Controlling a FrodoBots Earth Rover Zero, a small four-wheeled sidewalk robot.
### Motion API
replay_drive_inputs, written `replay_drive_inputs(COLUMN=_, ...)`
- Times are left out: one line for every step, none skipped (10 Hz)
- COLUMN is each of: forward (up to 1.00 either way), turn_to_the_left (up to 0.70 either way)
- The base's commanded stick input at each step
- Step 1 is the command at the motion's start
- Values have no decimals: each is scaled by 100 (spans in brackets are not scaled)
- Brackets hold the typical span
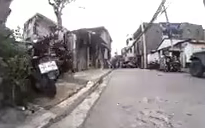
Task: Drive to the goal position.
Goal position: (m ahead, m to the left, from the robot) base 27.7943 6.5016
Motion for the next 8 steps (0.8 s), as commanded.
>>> replay_drive_inputs(forward=100, turn_to_the_left=0)
replay_drive_inputs(forward=100, turn_to_the_left=0)
replay_drive_inputs(forward=100, turn_to_the_left=11)
replay_drive_inputs(forward=100, turn_to_the_left=27)
replay_drive_inputs(forward=100, turn_to_the_left=27)
replay_drive_inputs(forward=100, turn_to_the_left=27)
replay_drive_inputs(forward=100, turn_to_the_left=3)
replay_drive_inputs(forward=100, turn_to_the_left=0)
